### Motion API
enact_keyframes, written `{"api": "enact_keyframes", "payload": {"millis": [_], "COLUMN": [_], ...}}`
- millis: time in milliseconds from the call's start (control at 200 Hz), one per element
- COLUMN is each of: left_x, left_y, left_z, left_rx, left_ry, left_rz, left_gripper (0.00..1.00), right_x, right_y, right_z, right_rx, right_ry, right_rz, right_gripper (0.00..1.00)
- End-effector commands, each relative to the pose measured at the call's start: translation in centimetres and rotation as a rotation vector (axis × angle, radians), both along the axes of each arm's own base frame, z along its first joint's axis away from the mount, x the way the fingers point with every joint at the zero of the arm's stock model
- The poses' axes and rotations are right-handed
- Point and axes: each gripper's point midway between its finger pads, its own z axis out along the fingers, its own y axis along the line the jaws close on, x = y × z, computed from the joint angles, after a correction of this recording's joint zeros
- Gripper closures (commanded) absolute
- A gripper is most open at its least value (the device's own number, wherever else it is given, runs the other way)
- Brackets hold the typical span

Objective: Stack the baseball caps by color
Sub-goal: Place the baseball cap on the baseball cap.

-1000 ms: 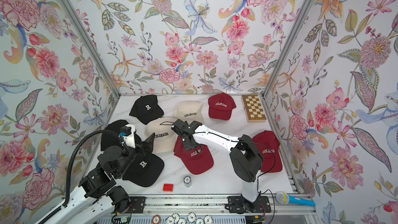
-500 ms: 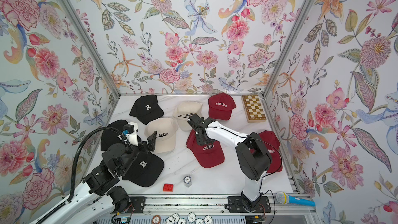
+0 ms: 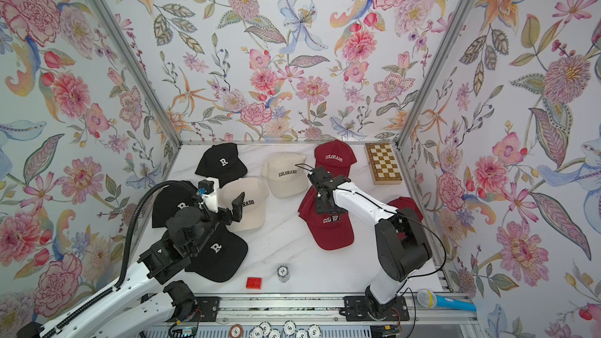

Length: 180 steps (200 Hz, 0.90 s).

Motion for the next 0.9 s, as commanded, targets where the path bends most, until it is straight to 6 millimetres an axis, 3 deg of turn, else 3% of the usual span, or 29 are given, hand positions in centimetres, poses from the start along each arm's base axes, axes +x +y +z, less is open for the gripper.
{"api": "enact_keyframes", "payload": {"millis": [0,145,280,605,896], "left_x": [0.3,0.7,1.0,0.9,0.9], "left_y": [-1.2,-1.9,-2.2,-1.7,-1.2], "left_z": [2.3,2.2,2.3,2.3,2.2], "left_rx": [-0.023,-0.022,-0.030,-0.055,-0.061], "left_ry": [-0.052,-0.051,-0.052,-0.056,-0.056], "left_rz": [-0.039,-0.052,-0.054,-0.032,-0.011], "left_gripper": [0.00,0.00,0.00,0.00,0.00], "right_x": [0.4,1.3,2.5,4.9,5.5], "right_y": [0.8,1.7,2.1,2.5,2.8], "right_z": [3.1,5.0,5.1,2.3,0.2], "right_rx": [0.076,0.101,0.089,0.080,0.088], "right_ry": [-0.042,-0.075,-0.078,-0.039,-0.002], "right_rz": [0.018,0.065,0.095,0.127,0.152], "right_gripper": [0.22,0.16,0.15,0.15,0.15]}}
